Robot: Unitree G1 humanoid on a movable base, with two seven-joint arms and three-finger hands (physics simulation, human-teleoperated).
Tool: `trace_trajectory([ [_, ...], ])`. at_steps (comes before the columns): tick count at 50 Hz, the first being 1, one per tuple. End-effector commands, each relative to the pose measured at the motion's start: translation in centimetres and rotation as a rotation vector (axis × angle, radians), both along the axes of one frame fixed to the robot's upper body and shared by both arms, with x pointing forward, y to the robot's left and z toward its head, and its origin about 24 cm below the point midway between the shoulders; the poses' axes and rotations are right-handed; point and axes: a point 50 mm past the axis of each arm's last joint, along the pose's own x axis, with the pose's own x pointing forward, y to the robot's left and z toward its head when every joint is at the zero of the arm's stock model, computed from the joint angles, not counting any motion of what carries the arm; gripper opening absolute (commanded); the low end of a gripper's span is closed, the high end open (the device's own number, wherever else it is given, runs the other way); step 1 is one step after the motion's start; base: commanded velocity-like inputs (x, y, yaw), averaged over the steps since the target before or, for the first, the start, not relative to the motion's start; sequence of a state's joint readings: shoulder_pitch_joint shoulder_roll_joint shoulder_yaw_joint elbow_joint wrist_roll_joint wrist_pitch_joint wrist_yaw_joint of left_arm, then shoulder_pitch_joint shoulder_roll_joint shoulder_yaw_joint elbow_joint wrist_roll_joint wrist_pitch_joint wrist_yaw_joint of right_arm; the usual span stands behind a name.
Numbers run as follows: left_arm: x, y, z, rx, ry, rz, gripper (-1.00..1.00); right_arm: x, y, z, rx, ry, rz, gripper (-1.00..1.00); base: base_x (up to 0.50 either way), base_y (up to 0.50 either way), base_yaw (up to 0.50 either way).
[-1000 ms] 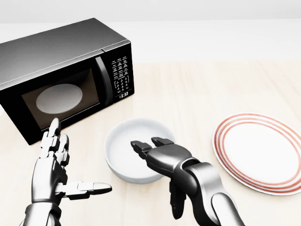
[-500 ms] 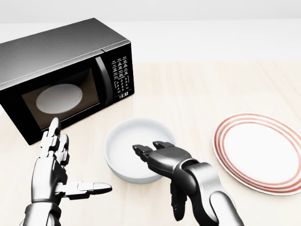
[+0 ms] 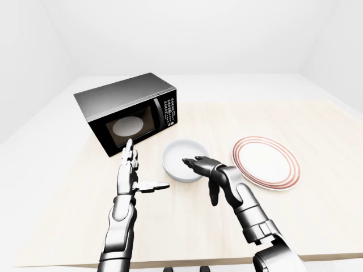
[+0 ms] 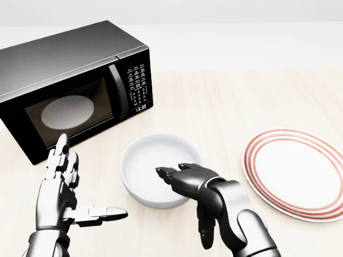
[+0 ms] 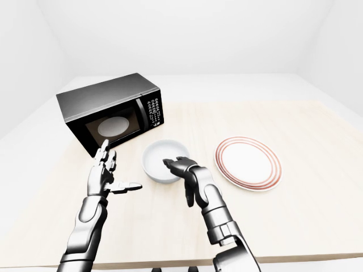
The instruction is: Pick up the white bowl and put it on the plate.
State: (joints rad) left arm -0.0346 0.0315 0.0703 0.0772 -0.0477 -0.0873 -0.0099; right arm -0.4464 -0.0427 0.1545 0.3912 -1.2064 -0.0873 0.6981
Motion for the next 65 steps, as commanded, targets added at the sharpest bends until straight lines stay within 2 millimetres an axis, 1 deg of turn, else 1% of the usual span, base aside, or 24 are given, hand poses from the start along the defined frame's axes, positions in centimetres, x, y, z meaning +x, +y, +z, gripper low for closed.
trace_trajectory([
  [1,0.0,0.0,-0.2,-0.001,0.007,-0.001,1.0,0.4,-0.4,-0.6,-0.026,0.033,-0.01,1.0,0.0,0.0,0.0],
  [5,0.0,0.0,-0.3,-0.002,0.014,-0.001,1.0,0.5,-0.4,-0.7,-0.028,0.04,-0.01,1.0,0.0,0.0,0.0],
  [6,0.0,0.0,-0.3,-0.002,0.014,-0.001,1.0,0.5,-0.4,-0.7,-0.031,0.04,-0.01,-0.96,0.0,0.0,0.0],
  [7,0.0,0.0,-0.4,-0.002,0.016,-0.001,1.0,0.3,-0.4,-0.7,-0.026,0.034,-0.01,-1.0,0.0,0.0,0.0],
  [9,0.0,0.0,-0.4,-0.002,0.017,-0.001,1.0,0.3,-0.4,-0.8,-0.029,0.041,-0.011,-1.0,0.0,0.0,0.0],
  [21,-0.1,-0.1,0.0,0.002,0.001,-0.001,1.0,0.9,-0.1,0.0,-0.011,0.023,-0.005,-1.0,0.0,0.0,0.0],
  [24,-0.1,-0.1,-0.1,0.001,0.005,-0.002,1.0,1.2,0.0,0.5,-0.002,0.008,-0.004,-1.0,0.0,0.0,0.0],
  [28,-0.1,-0.1,0.0,0.002,-0.001,-0.002,1.0,1.9,0.1,2.1,0.004,-0.043,-0.003,-1.0,0.0,0.0,0.0],
  [34,0.0,-0.1,0.1,0.003,-0.002,-0.002,1.0,2.3,0.3,4.4,0.03,-0.133,0.005,-1.0,0.0,0.0,0.0],
  [36,0.0,-0.1,-0.1,0.003,0.003,-0.001,1.0,2.5,0.4,5.6,0.046,-0.177,0.009,-1.0,0.0,0.0,0.0],
  [38,0.1,-0.1,-0.2,0.002,0.011,0.0,1.0,2.6,0.4,6.3,0.045,-0.201,0.011,-1.0,0.0,0.0,0.0],
  [39,0.1,-0.1,-0.2,0.001,0.011,0.001,1.0,2.7,0.5,7.1,0.051,-0.233,0.013,-1.0,0.0,0.0,0.0],
  [41,0.1,-0.1,-0.2,0.001,0.01,0.001,1.0,2.8,0.5,8.1,0.066,-0.275,0.015,-1.0,0.0,0.0,0.0],
  [45,0.1,-0.1,-0.2,0.0,0.011,0.001,1.0,2.8,0.5,8.8,0.064,-0.309,0.014,-1.0,0.0,0.0,0.0],
  [47,0.0,-0.1,-0.3,0.001,0.012,0.001,1.0,2.8,0.6,9.5,0.077,-0.342,0.016,-1.0,0.0,0.0,0.0],
  [54,0.0,-0.1,-0.4,0.0,0.017,0.001,1.0,2.7,0.6,10.0,0.085,-0.374,0.014,-1.0,0.0,0.0,0.0],
  [59,-0.1,-0.1,-0.1,0.001,0.004,0.0,1.0,2.6,0.6,9.7,0.085,-0.382,0.011,-1.0,0.0,0.0,0.0],
  [63,-0.1,-0.1,-0.4,0.005,0.019,-0.001,1.0,2.5,0.8,9.6,0.088,-0.388,0.013,-1.0,0.0,0.0,0.0],
  [65,0.0,-0.1,-0.5,0.003,0.02,-0.002,1.0,2.5,1.0,9.9,0.094,-0.413,0.012,-1.0,0.0,0.0,0.0],
])
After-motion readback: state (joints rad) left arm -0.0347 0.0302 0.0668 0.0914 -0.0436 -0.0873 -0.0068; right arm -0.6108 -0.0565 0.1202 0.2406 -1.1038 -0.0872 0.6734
